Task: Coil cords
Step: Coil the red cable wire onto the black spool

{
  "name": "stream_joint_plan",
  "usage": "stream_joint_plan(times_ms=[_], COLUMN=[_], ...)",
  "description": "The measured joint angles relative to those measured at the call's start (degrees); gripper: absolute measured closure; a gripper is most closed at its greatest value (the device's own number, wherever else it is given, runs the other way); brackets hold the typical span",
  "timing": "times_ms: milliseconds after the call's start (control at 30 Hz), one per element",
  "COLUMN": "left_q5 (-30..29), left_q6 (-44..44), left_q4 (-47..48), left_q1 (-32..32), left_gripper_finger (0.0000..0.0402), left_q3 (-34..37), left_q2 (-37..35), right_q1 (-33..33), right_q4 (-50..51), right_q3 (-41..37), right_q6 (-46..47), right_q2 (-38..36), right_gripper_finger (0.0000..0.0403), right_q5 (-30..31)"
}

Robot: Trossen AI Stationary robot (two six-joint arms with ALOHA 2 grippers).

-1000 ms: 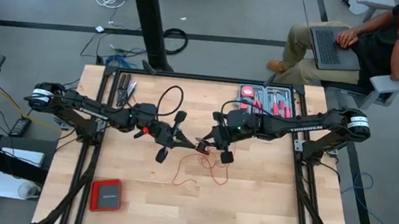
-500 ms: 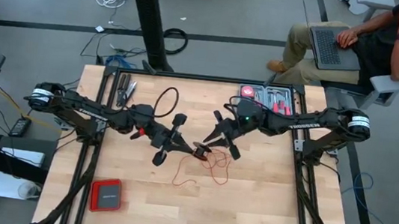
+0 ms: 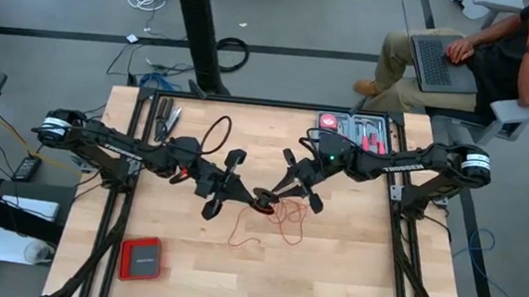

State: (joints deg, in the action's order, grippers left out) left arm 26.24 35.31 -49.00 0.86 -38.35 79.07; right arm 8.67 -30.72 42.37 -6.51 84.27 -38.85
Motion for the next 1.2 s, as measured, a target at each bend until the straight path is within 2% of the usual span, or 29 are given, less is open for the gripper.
stream_joint_plan(times_ms=[233,500,833,967,1100,1200], left_q5=[0.01,0.12,1.51,1.52,1.51,1.52], left_q6=[-0.24,-0.45,-6.40,-10.39,-13.27,-13.74], left_q4=[-0.55,-0.38,4.18,7.60,9.32,10.25], left_q1=[0.00,0.00,-0.04,-0.09,-0.11,-0.11], left_gripper_finger=[0.0401,0.0401,0.0401,0.0401,0.0401,0.0401], left_q3=[0.00,0.00,0.00,0.00,0.00,0.00], left_q2=[0.02,0.02,0.02,0.02,0.02,0.02], right_q1=[-0.32,-0.72,-2.17,-3.19,-3.90,-5.26], right_q4=[0.87,0.88,2.24,3.67,9.73,11.85], right_q3=[0.00,0.00,3.06,5.32,8.02,8.85], right_q6=[-3.99,-5.39,-10.45,-15.26,-19.95,-27.04], right_q2=[0.00,0.00,0.02,0.02,0.03,0.05], right_gripper_finger=[0.0396,0.0401,0.0402,0.0403,0.0403,0.0403], right_q5=[0.87,9.20,21.65,22.16,22.36,22.05])
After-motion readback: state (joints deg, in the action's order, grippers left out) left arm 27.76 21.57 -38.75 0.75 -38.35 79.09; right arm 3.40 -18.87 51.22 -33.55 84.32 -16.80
